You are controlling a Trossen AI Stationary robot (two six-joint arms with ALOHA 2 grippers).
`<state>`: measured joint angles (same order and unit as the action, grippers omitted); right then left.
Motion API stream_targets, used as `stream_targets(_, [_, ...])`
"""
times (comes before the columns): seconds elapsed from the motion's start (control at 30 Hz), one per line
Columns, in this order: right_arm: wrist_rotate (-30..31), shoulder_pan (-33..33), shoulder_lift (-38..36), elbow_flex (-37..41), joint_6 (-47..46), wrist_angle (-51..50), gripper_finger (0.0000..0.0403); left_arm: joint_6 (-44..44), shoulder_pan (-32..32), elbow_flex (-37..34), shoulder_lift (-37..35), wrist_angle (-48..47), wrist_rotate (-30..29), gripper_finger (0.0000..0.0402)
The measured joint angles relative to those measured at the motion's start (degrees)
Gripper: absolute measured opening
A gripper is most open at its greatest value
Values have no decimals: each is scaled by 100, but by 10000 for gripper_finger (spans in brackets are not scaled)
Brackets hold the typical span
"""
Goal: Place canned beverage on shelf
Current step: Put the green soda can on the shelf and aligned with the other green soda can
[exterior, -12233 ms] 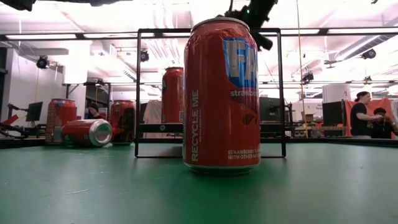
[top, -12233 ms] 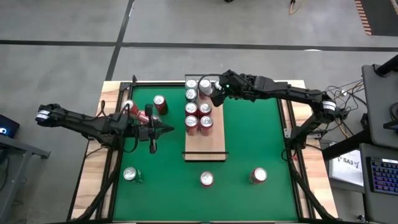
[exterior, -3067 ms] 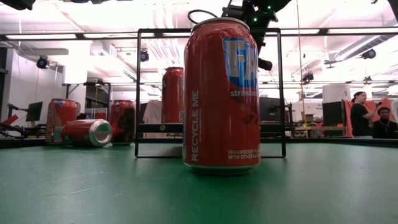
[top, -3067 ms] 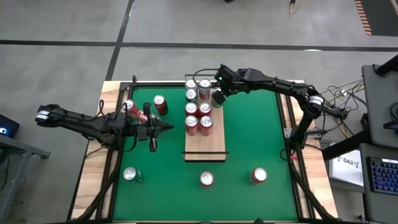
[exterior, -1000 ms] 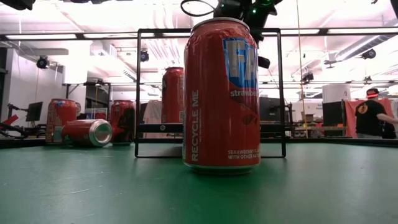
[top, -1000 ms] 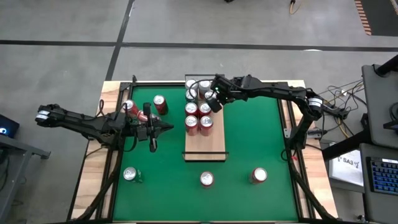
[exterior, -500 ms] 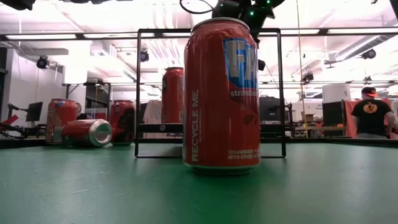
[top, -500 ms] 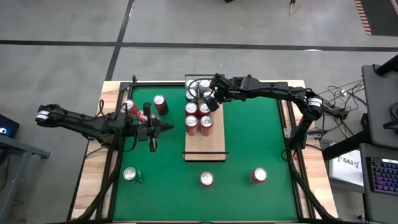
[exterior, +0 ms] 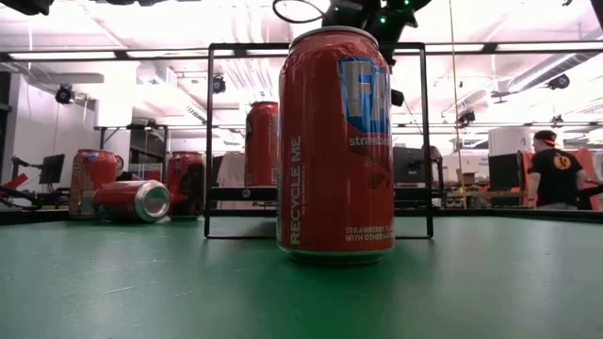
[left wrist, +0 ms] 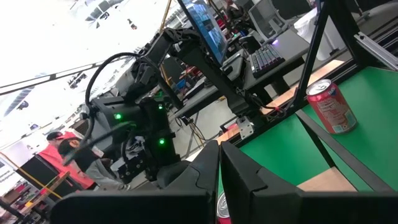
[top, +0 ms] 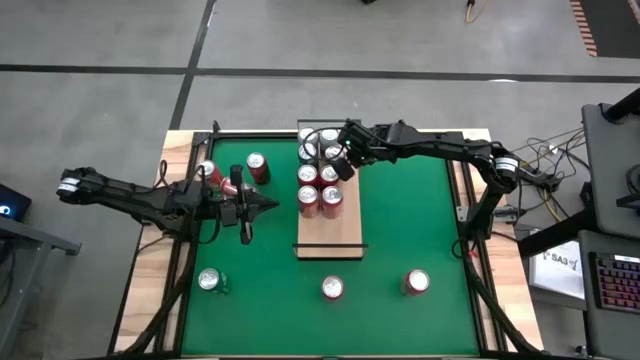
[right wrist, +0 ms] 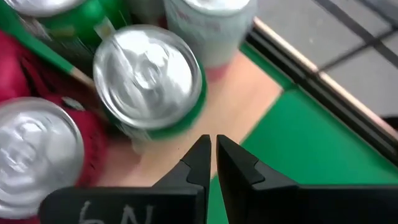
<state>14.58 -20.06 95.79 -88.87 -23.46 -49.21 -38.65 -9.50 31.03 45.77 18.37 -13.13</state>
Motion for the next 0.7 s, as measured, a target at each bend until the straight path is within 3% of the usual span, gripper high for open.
stream_targets(0.2, [-111, -8, 2, 23, -151, -170, 17, -2, 0, 0, -1, -4, 0, 0])
stream_targets(0.7, [-130, 3, 181, 27, 55, 554, 17, -2, 0, 0, -2, -7, 0, 0])
